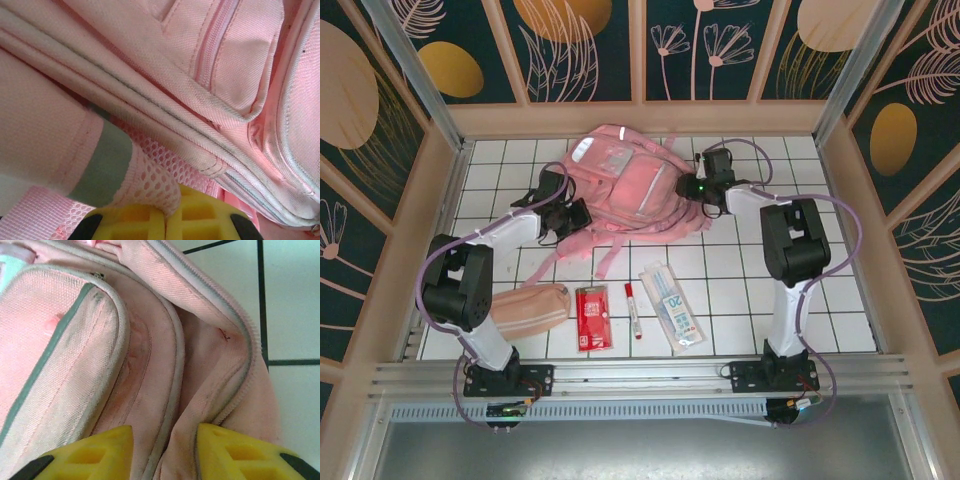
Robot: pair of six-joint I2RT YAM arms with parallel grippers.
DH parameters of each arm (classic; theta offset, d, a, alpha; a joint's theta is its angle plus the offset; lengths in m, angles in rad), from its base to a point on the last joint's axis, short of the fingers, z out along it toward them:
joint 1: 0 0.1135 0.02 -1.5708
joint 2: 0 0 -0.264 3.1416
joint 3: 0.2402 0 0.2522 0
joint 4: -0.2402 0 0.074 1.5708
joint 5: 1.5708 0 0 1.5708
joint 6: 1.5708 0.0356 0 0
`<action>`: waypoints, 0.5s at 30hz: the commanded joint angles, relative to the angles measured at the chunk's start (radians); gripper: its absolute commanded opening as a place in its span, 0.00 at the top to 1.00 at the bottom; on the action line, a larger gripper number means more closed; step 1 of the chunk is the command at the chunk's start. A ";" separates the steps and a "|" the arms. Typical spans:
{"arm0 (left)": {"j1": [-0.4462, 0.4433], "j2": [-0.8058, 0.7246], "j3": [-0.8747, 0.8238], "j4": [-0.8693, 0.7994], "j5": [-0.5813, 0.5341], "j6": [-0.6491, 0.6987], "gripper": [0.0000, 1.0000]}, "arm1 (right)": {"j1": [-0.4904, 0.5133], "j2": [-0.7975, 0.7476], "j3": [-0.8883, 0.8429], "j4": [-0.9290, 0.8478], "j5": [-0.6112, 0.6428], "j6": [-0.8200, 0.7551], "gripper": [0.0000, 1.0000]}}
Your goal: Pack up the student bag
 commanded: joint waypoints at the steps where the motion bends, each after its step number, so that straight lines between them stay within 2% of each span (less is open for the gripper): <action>1: -0.013 -0.033 -0.007 0.062 0.094 -0.135 1.00 | 0.000 -0.180 -0.085 -0.014 -0.017 0.027 0.58; 4: -0.012 -0.039 -0.024 0.077 0.114 -0.255 1.00 | 0.046 -0.337 -0.153 -0.132 0.108 0.051 0.56; 6: -0.013 -0.046 -0.034 0.087 0.130 -0.315 1.00 | 0.113 -0.416 -0.182 -0.199 0.118 0.074 0.55; 9: -0.012 -0.055 -0.022 0.076 0.137 -0.360 1.00 | 0.232 -0.465 -0.186 -0.253 0.020 0.087 0.55; 12: -0.013 -0.057 0.002 0.044 0.147 -0.387 1.00 | 0.362 -0.423 -0.191 -0.193 -0.184 0.098 0.55; 14: -0.012 -0.057 0.014 0.038 0.170 -0.402 1.00 | 0.438 -0.359 -0.160 -0.178 -0.196 0.085 0.55; 15: -0.012 -0.059 0.016 0.036 0.182 -0.415 1.00 | 0.471 -0.323 -0.133 -0.191 -0.142 0.083 0.54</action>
